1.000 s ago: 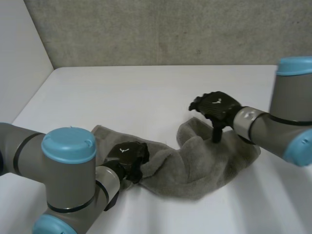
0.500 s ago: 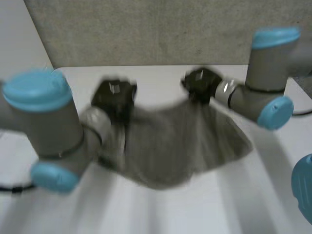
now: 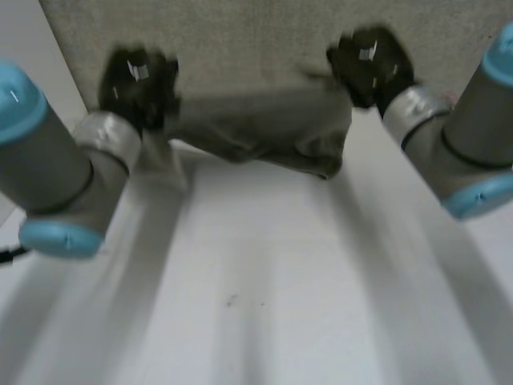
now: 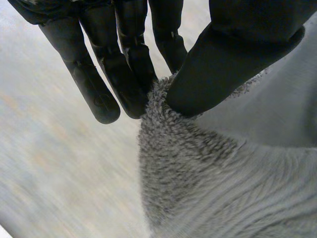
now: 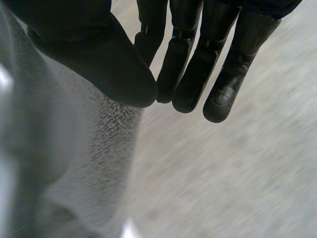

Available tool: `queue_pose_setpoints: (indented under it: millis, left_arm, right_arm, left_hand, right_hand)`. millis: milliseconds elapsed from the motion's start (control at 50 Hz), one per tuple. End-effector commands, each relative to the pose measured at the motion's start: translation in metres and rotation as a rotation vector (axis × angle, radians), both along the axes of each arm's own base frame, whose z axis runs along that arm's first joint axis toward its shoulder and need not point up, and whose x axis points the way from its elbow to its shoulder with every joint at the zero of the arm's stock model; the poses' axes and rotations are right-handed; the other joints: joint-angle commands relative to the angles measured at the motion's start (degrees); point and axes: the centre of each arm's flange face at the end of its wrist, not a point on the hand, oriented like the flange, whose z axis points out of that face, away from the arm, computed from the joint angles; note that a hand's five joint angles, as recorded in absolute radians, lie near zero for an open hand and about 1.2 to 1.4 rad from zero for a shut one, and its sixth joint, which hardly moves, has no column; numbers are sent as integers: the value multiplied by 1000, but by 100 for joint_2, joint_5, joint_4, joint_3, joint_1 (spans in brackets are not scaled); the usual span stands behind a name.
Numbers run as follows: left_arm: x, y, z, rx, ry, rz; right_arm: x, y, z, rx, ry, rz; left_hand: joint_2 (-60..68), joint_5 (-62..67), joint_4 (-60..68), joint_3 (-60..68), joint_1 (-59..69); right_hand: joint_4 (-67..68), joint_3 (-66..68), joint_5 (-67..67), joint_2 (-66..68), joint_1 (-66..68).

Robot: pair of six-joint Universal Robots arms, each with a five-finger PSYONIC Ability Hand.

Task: Fold the towel.

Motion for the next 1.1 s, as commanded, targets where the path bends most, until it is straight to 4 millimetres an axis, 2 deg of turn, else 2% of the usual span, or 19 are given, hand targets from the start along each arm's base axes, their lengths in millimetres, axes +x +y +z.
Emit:
queue_pose_setpoints:
  millis: [20, 40, 60, 80, 100, 140, 280, 300, 320, 340, 360, 380, 460, 580, 680, 780, 840, 1000, 1100]
  left_arm:
    - [14, 48, -81, 251, -125, -86]
    - [16, 59, -93, 294, -144, -104]
    - [16, 59, -94, 294, -144, -104]
    - [19, 68, -103, 329, -160, -112]
    - [21, 75, -110, 357, -173, -115]
    - [23, 82, -113, 375, -182, -121]
    - [25, 101, -102, 365, -182, -137]
    - [28, 106, -97, 359, -180, -141]
    - [30, 111, -92, 355, -174, -142]
    - [30, 111, -92, 355, -174, -142]
    - [32, 115, -89, 352, -173, -143]
    - [34, 120, -86, 353, -172, -145]
    - [38, 129, -85, 355, -174, -149]
    - [38, 152, -93, 375, -203, -192]
    - [39, 166, -99, 394, -222, -217]
    - [43, 174, -99, 396, -225, -224]
    - [44, 178, -97, 387, -220, -226]
    - [45, 179, -95, 377, -218, -227]
    - [45, 178, -96, 382, -219, -224]
  right_arm:
    - [-16, 44, -80, 357, 160, 24]
    - [-16, 44, -81, 358, 160, 24]
    - [-18, 55, -90, 425, 188, 44]
    - [-21, 64, -98, 486, 209, 64]
    - [-21, 64, -98, 486, 209, 65]
    - [-23, 77, -104, 577, 234, 101]
    - [-24, 86, -101, 624, 245, 140]
    - [-25, 87, -92, 602, 239, 141]
    - [-25, 87, -92, 602, 239, 141]
    - [-27, 88, -82, 565, 239, 140]
    - [-27, 88, -82, 564, 239, 140]
    - [-29, 87, -73, 517, 251, 138]
    - [-32, 82, -57, 371, 333, 157]
    - [-22, 79, -51, 237, 426, 228]
    - [-6, 69, -64, 161, 502, 307]
    - [16, 61, -88, 114, 559, 394]
    - [20, 58, -95, 111, 570, 404]
    - [30, 45, -134, 168, 603, 435]
    - [31, 42, -147, 184, 620, 436]
  left_hand:
    - [1046, 1177, 1028, 1041, 1378]
    - [1046, 1177, 1028, 1041, 1378]
    - [1046, 1177, 1028, 1041, 1378]
    - [1046, 1177, 1028, 1041, 1378]
    - [1046, 1177, 1028, 1041, 1378]
    - [1046, 1177, 1028, 1041, 1378]
    - [1046, 1177, 1028, 1041, 1378]
    - [1046, 1177, 1028, 1041, 1378]
    - [1046, 1177, 1028, 1041, 1378]
    - [1046, 1177, 1028, 1041, 1378]
    - [1046, 1177, 1028, 1041, 1378]
    - [1046, 1177, 1028, 1041, 1378]
    - [1046, 1177, 1028, 1041, 1378]
    - [1046, 1177, 1028, 1041, 1378]
    - [1046, 1177, 1028, 1041, 1378]
    - [1046, 1177, 1028, 1041, 1378]
    - [1046, 1177, 1028, 1041, 1378]
    - [1046, 1177, 1028, 1041, 1378]
    - [1046, 1177, 1028, 1041, 1378]
  right_hand:
    - [1176, 1214, 1298, 1282, 2388]
    - [1176, 1214, 1298, 1282, 2388]
    - [1176, 1214, 1298, 1282, 2388]
    - [1176, 1214, 1298, 1282, 2388]
    - [1176, 1214, 1298, 1282, 2388]
    - [1176, 1214, 1298, 1282, 2388]
    - [1176, 1214, 1298, 1282, 2388]
    - [17, 55, 139, 122, 1228]
    - [5, 43, 127, 110, 1216]
    - [-2060, -2022, -1938, -1955, -849]
    - [-2081, -2043, -1959, -1975, -869]
    - [-3397, -3359, -3275, -3291, -2185]
    - [-4098, -4060, -3976, -3993, -2887]
    - [-4116, -4078, -3994, -4011, -2905]
    - [-4116, -4078, -3994, -4011, -2905]
    - [-3982, -3944, -3860, -3877, -2771]
    - [-3982, -3944, -3860, -3876, -2770]
    - [-3931, -3893, -3809, -3826, -2720]
    - [-3864, -3826, -3742, -3759, -2653]
